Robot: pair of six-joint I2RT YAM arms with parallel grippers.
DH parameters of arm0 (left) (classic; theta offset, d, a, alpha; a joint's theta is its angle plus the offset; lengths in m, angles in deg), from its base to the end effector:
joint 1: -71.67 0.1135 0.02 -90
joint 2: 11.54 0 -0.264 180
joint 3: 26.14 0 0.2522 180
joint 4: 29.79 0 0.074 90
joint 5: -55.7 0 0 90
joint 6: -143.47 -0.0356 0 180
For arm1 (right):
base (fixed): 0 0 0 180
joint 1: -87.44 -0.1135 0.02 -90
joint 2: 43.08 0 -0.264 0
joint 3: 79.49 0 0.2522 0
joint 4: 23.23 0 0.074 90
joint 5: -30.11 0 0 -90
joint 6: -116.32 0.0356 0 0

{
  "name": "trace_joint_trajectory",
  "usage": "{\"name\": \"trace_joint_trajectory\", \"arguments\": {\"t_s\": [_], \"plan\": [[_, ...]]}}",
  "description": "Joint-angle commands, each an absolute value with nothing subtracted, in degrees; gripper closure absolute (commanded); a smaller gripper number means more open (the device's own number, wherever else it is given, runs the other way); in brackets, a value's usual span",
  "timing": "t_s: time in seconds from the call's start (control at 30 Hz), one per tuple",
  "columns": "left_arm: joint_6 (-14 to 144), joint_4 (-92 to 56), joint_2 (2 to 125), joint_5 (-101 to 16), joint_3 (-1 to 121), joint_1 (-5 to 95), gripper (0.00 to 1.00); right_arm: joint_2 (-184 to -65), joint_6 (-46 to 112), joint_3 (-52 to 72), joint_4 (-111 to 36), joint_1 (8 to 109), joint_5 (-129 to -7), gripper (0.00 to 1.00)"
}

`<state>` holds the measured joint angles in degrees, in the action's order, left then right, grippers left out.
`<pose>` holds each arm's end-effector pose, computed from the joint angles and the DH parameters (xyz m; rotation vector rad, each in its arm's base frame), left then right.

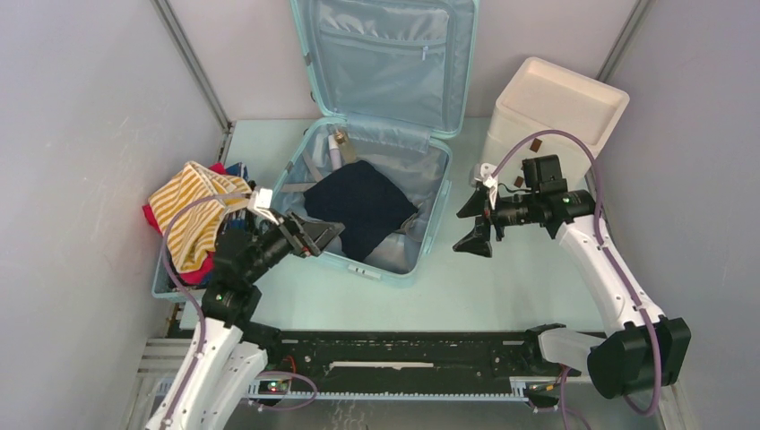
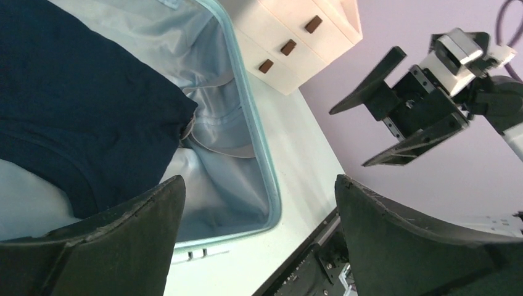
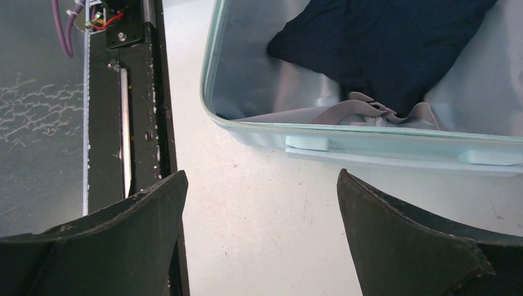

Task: Open, take out, and arrange the luggage
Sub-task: Pick up the clothes from the luggage.

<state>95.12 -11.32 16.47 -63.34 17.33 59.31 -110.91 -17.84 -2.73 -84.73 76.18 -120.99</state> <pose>0.1281 -0.0458 0.2992 -0.0255 1.7403 -1.1182 0.2145 0.0745 0.3247 -1.3239 1.6339 0.9695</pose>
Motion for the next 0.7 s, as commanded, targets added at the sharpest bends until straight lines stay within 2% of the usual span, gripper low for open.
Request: {"name": "trace_joint_trajectory", "arguments": {"t_s": [0.0, 0.2, 0.67], "plan": [[94.07, -18.73, 22.49, -58.90, 15.44, 57.55, 0.06, -111.52, -18.50, -2.76, -83.97, 75.75, -119.24, 0.00], [93.20, -20.67, 30.95, -59.23, 17.93, 57.35, 0.07, -112.33, -18.51, -2.72, -83.80, 75.76, -117.41, 0.00], [92.61, -25.56, 34.12, -51.68, 18.19, 57.23, 0.06, -113.70, -17.26, -1.13, -84.66, 74.17, -115.11, 0.00]]}}
